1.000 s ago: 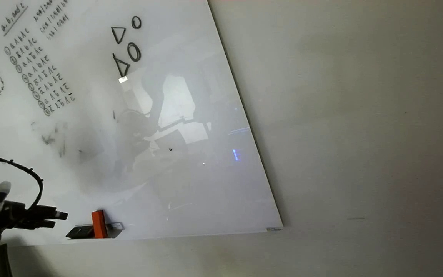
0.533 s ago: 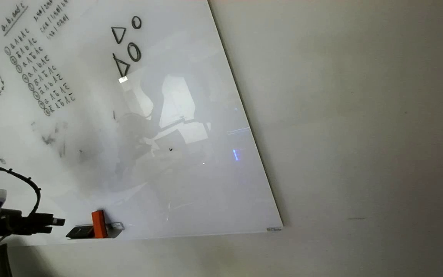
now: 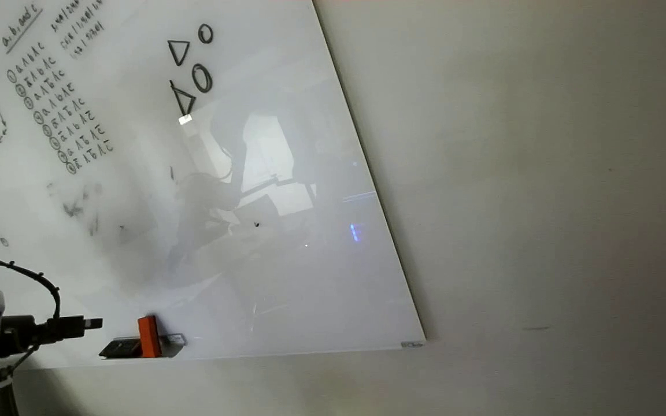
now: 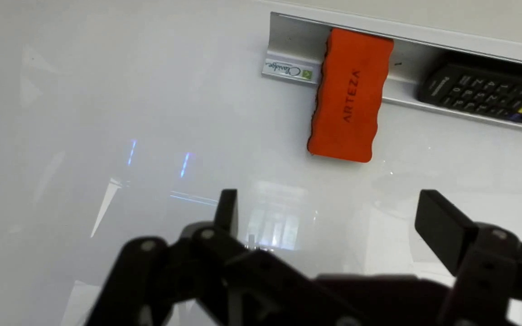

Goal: Pick up the eraser and wipe the white board with it.

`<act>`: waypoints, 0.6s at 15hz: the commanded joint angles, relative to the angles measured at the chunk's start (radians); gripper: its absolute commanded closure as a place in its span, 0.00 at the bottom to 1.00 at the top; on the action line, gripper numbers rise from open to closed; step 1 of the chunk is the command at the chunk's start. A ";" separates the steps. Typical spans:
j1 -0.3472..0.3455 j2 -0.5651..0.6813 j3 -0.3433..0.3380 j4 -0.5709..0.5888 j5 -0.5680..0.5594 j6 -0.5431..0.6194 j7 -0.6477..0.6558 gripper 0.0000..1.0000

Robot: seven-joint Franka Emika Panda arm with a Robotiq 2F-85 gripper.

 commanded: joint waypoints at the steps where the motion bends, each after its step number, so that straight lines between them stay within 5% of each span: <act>1: 0.021 0.023 -0.020 -0.017 -0.136 0.006 0.145 0.00; 6: -0.017 0.061 -0.061 -0.033 -0.285 0.145 0.275 0.00; 7: 0.009 0.056 -0.047 -0.027 -0.233 0.076 0.230 0.00; 9: -0.005 0.068 -0.061 -0.028 -0.258 0.115 0.246 0.00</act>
